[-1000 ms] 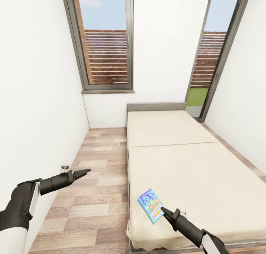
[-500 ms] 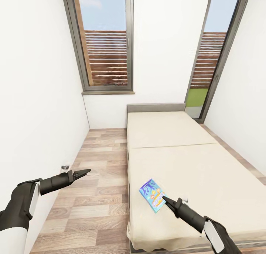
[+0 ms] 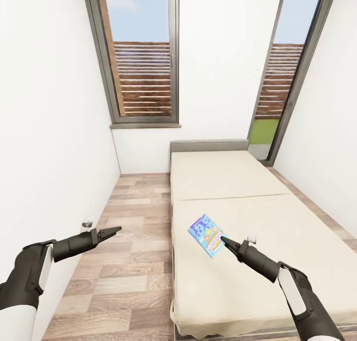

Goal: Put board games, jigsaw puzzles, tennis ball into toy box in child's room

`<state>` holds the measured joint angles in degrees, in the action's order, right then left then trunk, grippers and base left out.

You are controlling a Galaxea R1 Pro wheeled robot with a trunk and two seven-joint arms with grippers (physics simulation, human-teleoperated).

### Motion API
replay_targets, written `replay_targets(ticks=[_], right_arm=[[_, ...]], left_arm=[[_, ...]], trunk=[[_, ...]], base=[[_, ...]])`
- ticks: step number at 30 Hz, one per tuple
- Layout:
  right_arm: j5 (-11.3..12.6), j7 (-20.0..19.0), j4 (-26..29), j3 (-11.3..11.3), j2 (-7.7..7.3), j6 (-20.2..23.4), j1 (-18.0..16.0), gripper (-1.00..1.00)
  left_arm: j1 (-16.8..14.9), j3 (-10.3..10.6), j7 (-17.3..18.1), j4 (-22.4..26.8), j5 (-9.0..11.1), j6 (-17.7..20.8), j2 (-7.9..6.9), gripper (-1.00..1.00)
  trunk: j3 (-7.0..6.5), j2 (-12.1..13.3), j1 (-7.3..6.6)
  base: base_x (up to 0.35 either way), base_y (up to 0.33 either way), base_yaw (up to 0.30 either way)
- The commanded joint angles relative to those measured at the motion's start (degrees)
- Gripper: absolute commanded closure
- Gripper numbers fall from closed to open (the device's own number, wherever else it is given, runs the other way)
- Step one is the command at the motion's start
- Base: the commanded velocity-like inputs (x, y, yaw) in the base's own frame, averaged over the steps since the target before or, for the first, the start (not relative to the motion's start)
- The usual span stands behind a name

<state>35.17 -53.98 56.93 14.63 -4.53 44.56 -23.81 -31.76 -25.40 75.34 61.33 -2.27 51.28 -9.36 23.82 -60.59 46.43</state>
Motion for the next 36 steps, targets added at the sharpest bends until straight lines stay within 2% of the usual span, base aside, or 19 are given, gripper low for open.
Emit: replay_targets(ticks=[1, 3, 7, 11, 27, 36], right_arm=[[-0.02, -0.26, 0.03, 0.08, -0.01, 0.21, -0.06, 1.0], [-0.07, -0.46, 0.08, 0.23, -0.12, 0.19, -0.01, 1.0], [0.22, -1.2, 0.11, 0.32, -1.55, 0.16, 0.38, 1.0], [0.25, -2.89, 0.11, 0.35, -2.06, 0.1, 0.56, 1.0], [0.25, -3.82, -0.14, 0.62, -2.25, 0.04, 0.6, 1.0], [0.32, -4.0, -0.07, 0.58, -2.16, -0.33, 0.6, 1.0]], left_arm=[[-0.05, -0.09, 0.36, 0.01, -0.26, 0.62, 0.06, -1.0], [-0.05, -0.09, 0.34, 0.01, -0.27, 0.61, 0.1, -1.0], [-0.05, -0.09, 0.4, 0.01, -0.28, 0.65, 0.06, -1.0], [-0.05, -0.09, 0.44, 0.01, -0.28, 0.66, 0.02, -1.0], [-0.05, 0.0, 0.49, 0.01, -0.21, 0.23, 0.16, -1.0], [-0.05, 0.0, 0.59, 0.03, -0.19, 0.16, 0.13, -1.0]], trunk=[[-0.12, 0.38, -0.22], [-0.48, 1.18, -0.66], [-1.2, 2.78, -1.54], [-1.92, 4.39, -2.42], [-4.79, 10.8, -5.93], [-4.79, 10.8, -5.93]], base=[[0.0, 0.0, 0.0], [0.0, 0.0, 0.0], [0.0, 0.0, 0.0], [0.0, 0.0, 0.0], [0.0, 0.0, 0.0], [0.0, 0.0, 0.0]])
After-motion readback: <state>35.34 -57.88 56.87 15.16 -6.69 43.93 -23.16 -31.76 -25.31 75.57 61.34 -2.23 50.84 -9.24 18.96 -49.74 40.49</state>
